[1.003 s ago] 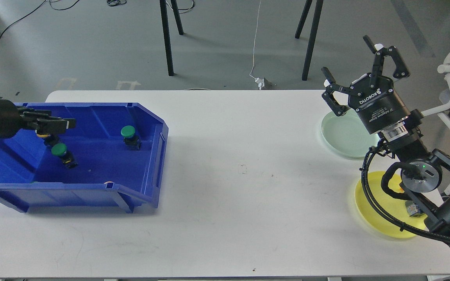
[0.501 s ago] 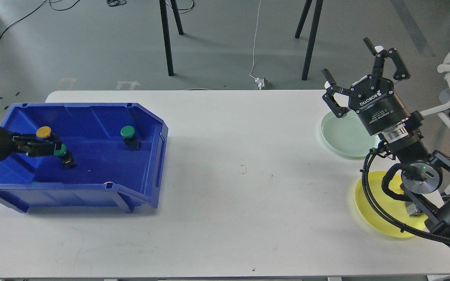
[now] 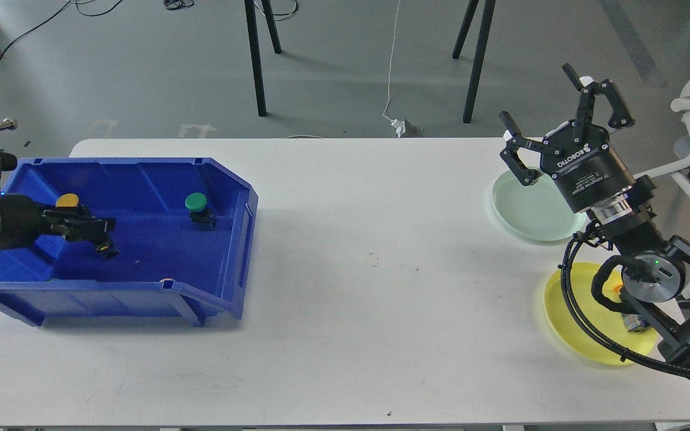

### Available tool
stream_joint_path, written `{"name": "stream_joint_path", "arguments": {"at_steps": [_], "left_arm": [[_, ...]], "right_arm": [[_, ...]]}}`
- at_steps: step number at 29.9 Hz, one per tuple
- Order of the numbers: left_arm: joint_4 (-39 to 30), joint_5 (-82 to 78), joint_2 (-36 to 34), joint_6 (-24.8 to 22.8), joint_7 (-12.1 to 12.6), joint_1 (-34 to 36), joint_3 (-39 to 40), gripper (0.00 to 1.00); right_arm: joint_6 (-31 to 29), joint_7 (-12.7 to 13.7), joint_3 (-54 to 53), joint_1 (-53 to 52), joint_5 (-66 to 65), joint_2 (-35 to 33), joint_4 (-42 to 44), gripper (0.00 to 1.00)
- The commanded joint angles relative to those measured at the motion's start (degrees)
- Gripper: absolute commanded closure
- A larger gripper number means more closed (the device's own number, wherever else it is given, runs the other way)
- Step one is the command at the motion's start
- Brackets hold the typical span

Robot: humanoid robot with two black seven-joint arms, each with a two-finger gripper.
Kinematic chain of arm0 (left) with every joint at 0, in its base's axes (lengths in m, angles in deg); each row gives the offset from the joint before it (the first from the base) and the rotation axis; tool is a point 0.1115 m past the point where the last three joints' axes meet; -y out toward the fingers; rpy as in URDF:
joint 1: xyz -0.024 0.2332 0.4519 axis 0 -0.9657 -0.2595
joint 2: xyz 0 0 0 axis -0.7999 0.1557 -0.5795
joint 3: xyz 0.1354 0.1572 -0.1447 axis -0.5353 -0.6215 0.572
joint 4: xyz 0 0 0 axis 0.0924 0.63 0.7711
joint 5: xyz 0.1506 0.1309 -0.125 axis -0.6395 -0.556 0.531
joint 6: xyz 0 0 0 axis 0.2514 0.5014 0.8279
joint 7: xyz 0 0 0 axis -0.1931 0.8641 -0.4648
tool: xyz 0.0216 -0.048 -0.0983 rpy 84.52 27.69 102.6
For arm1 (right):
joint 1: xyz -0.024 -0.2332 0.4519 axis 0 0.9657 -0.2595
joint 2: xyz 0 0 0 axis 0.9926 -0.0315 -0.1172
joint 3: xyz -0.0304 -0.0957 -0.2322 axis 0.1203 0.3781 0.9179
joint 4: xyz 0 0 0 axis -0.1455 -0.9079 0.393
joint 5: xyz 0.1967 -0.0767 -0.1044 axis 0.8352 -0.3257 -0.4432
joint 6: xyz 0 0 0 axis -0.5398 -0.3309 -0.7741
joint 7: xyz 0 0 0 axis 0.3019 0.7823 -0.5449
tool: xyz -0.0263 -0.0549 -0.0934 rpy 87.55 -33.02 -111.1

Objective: Pass button and place on color plate
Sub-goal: 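Lower the left gripper into the bin and grasp a green-topped button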

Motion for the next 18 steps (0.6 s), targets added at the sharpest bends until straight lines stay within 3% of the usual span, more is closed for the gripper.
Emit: {"name": "stream_joint_path", "arguments": {"at_steps": [1, 18], "left_arm": [[0.6, -0.08, 0.66, -0.04, 0.0, -0.16, -0.1, 0.17], [7.54, -0.08, 4.79, 0.32, 0.0, -2.01, -0.02, 0.17]], "right_arm": [[0.0, 0.0, 0.02, 0.02, 0.0, -0.01, -0.09, 0.03], [0.0, 0.0, -0.06, 0.46, 0.0, -0.1, -0.35, 0.03]]}}
